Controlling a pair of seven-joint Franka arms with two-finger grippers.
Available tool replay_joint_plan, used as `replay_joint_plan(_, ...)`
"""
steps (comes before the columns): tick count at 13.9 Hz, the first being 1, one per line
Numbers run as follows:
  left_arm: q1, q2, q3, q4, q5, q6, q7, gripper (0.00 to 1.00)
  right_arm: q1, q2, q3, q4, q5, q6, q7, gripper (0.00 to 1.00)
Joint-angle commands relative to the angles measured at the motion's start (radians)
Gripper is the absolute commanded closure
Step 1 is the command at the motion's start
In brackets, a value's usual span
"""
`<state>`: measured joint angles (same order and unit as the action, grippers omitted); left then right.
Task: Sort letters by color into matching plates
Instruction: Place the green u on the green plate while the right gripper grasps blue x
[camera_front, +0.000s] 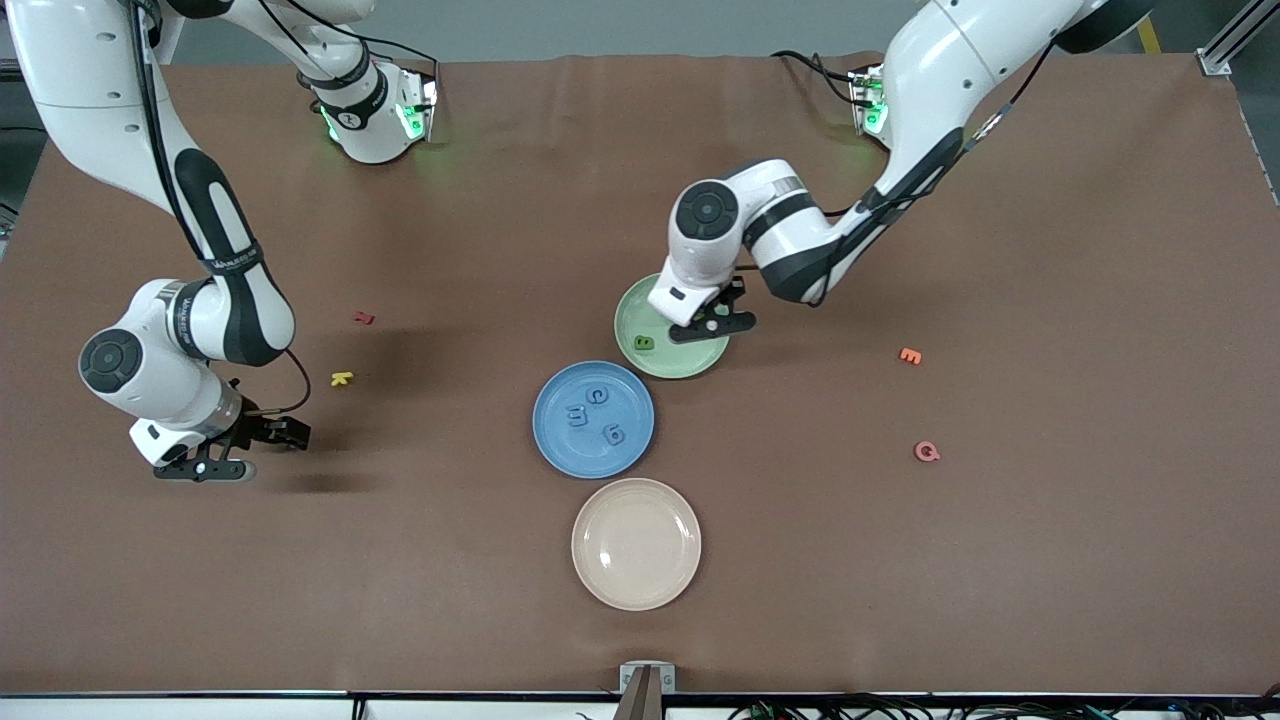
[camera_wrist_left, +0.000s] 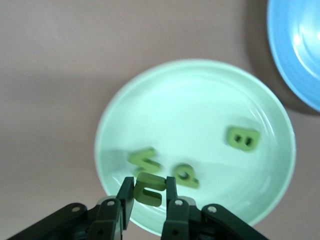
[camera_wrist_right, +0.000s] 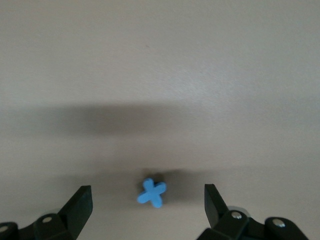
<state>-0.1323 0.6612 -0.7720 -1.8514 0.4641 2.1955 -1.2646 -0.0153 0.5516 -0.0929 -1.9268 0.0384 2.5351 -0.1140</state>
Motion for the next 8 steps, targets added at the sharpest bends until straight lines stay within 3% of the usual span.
replay_joint_plan(1, -0.090, 0.066, 0.048, 0.081, -0.015, -0.022, -0.048, 0.82, -0.029, 0.031, 0.021, -0.006, -0.009, 0.043, -0.018, 0.04)
replay_joint_plan(5, -0.206, 0.104, 0.131, 0.156, -0.018, -0.020, -0.078, 0.82, -0.040, 0.060, 0.021, -0.018, -0.008, 0.070, -0.016, 0.09)
replay_joint_plan(8, -0.237, 0.132, 0.134, 0.205, -0.038, -0.019, -0.078, 0.82, -0.038, 0.060, 0.022, -0.040, -0.006, 0.082, -0.006, 0.10)
